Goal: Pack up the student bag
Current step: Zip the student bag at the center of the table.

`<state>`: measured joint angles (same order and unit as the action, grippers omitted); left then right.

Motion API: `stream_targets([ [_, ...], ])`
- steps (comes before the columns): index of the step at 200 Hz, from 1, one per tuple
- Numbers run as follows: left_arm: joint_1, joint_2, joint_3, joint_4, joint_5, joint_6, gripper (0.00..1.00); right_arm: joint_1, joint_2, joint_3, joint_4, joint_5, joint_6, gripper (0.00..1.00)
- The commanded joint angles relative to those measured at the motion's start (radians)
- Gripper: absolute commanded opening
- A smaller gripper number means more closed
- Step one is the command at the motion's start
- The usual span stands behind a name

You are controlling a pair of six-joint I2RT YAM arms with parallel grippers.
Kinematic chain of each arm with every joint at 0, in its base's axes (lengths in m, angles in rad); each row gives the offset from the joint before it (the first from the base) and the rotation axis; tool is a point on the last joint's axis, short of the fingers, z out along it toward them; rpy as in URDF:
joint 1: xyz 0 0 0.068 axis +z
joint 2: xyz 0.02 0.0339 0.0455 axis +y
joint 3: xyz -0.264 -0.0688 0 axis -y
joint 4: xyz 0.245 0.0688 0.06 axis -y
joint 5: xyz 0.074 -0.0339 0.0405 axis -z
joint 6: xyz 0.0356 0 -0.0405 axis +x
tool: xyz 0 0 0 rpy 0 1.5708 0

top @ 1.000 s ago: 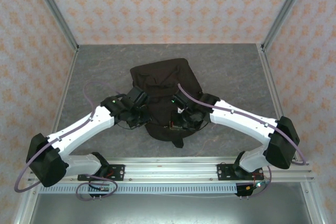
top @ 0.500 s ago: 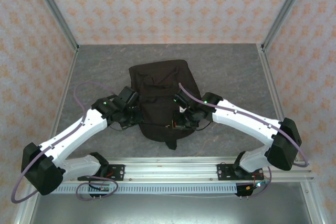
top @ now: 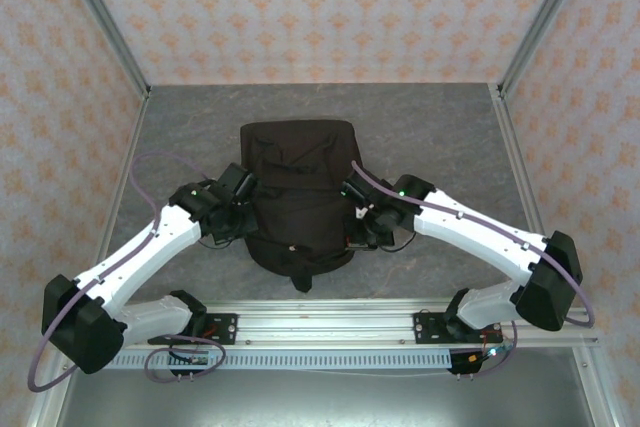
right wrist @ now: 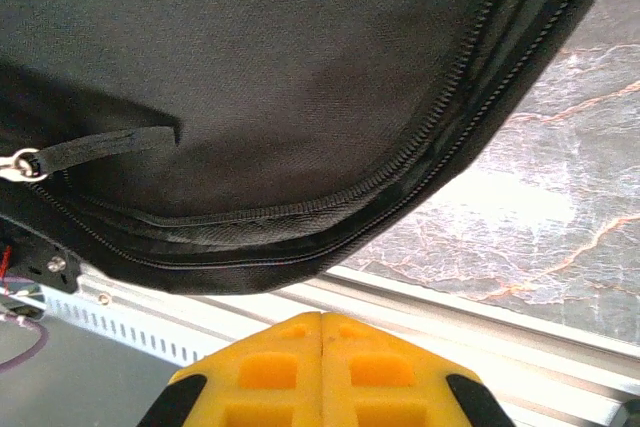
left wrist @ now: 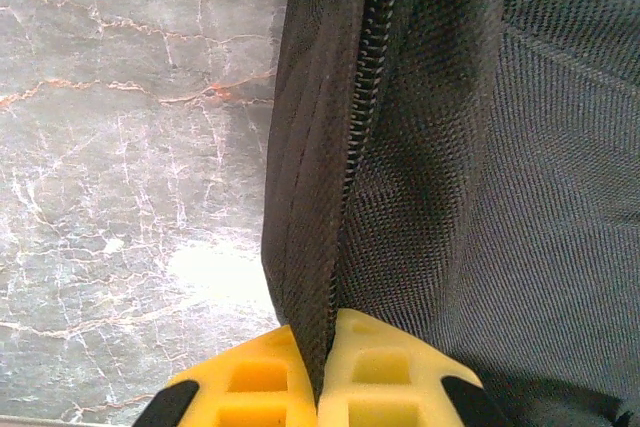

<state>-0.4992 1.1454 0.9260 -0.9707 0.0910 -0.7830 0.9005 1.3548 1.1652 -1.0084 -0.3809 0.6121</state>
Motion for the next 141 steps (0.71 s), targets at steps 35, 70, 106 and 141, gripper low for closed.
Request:
stream_targets([
  [35, 0.006, -0.011, 0.007, 0.028, -0.060, 0.068, 0.00, -0.003, -0.001, 0.007, 0.066, -0.029, -0.020, 0.05],
  [70, 0.005, -0.089, -0.068, 0.071, -0.056, 0.094, 0.00, -0.002, -0.008, -0.062, 0.265, -0.126, 0.047, 0.37],
  [106, 0.002, -0.130, -0.125, 0.114, -0.048, 0.117, 0.00, 0.006, 0.047, -0.107, 0.398, -0.177, 0.083, 0.45],
  [141, -0.015, -0.195, -0.164, 0.148, -0.071, 0.117, 0.00, 0.043, 0.128, -0.111, 0.458, -0.195, 0.079, 0.50],
])
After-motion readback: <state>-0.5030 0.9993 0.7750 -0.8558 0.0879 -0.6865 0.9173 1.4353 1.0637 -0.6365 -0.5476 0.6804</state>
